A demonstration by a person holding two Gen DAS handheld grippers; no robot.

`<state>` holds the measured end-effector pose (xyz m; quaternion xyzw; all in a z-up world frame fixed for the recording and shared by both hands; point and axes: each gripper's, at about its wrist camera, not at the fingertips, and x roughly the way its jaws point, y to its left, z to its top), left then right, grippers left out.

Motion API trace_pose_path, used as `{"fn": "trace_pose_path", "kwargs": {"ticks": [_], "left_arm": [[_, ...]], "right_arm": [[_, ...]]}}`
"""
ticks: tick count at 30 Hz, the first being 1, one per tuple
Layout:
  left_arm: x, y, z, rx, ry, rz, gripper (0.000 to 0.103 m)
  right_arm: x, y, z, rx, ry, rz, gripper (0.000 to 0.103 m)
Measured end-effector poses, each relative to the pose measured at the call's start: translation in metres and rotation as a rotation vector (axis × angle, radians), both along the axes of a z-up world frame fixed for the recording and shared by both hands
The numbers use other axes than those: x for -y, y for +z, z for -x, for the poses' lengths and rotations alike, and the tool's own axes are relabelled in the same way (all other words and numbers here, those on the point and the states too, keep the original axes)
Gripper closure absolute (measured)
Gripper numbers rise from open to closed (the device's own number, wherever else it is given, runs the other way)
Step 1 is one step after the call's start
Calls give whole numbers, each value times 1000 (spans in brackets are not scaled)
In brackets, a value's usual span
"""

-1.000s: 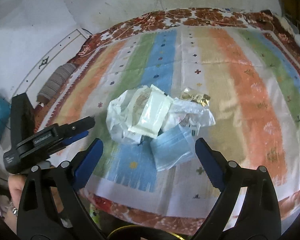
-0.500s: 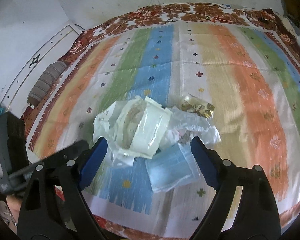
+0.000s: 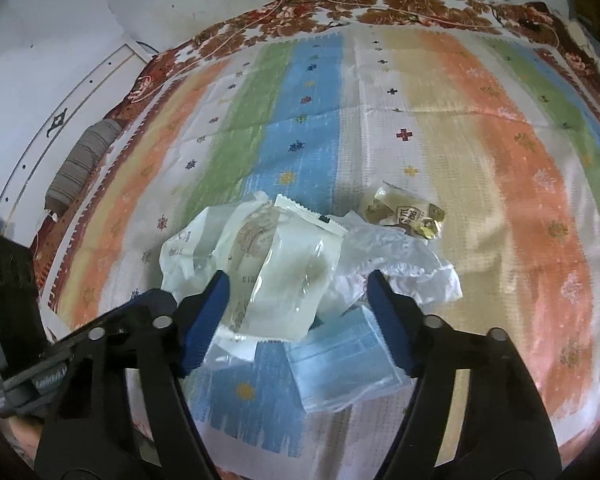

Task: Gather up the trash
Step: 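Close the left tool on the white tissue while the right tool closes on white paper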

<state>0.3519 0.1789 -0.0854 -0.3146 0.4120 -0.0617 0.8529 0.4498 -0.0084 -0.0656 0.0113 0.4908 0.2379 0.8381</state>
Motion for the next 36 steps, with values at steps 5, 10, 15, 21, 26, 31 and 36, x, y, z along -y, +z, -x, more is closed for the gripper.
{"fn": "trace_pose_path", "kwargs": {"ticks": [5, 10, 15, 21, 26, 31, 36], "left_arm": [[7, -1, -1, -6, -16, -30, 61], [13, 2, -3, -14, -31, -59, 80], [15, 12, -1, 21, -22, -58, 83], [9, 24, 3, 38, 25, -49, 84], [5, 33, 6, 47, 55, -36, 87], [6, 48, 13, 57, 56, -45, 91], [8, 64, 26, 60, 65, -99, 93]], "right_arm": [[-8, -8, -4, -4, 15, 24, 51], [-2, -14, -4, -5, -4, 69, 78], [8, -10, 1, 8, 2, 75, 97], [16, -1, 12, 34, 33, 80, 102], [20, 8, 20, 51, 49, 80, 103], [21, 19, 27, 68, 62, 63, 103], [22, 31, 40, 87, 76, 42, 103]]}}
